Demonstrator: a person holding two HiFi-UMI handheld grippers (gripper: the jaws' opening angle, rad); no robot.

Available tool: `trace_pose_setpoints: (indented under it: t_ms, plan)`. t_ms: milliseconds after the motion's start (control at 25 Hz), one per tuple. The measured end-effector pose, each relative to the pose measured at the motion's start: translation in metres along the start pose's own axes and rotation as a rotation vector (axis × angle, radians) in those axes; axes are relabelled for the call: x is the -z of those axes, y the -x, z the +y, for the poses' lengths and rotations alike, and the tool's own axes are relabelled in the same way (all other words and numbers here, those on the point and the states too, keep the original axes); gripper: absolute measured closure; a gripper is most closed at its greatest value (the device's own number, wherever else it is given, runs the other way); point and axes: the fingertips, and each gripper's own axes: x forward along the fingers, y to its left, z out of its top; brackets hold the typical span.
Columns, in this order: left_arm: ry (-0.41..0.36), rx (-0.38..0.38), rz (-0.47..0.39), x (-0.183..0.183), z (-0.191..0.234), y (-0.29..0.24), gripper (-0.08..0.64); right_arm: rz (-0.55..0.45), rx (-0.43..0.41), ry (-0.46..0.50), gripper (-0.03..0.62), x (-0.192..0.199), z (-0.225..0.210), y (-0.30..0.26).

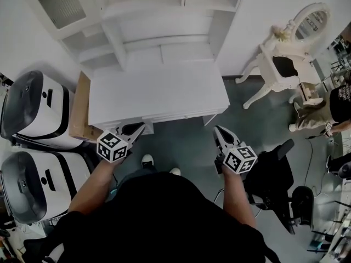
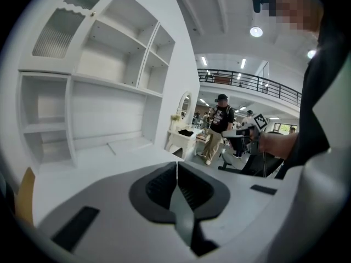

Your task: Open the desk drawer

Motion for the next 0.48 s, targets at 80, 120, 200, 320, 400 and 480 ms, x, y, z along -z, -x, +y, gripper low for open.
trace_pose_setpoints:
  t_ms: [80,120,200,320,400,480]
  plan:
    - [0.009,0.001,0.002,0.002,0.009,0.001,0.548,0.005,0.001,-0.001,0.591,0.000,0.004,-0.008]
    - [0.016,0.003,0.004,0.004,0.014,0.001,0.548,0.007,0.003,0.004,0.591,-0.001,0.007,-0.012]
    - [0.033,0.012,0.007,0.007,0.021,-0.001,0.548,0.010,0.015,0.014,0.591,-0.004,0.009,-0.017]
    - [0.036,0.040,0.014,0.006,0.031,-0.011,0.548,0.007,0.048,0.016,0.591,-0.011,0.005,-0.022]
    - [0.020,0.063,0.017,0.001,0.039,-0.019,0.548,0.008,0.072,0.013,0.591,-0.014,0.002,-0.026]
    - [0.005,0.089,0.015,-0.007,0.049,-0.027,0.548,0.012,0.095,0.011,0.591,-0.016,0.001,-0.031]
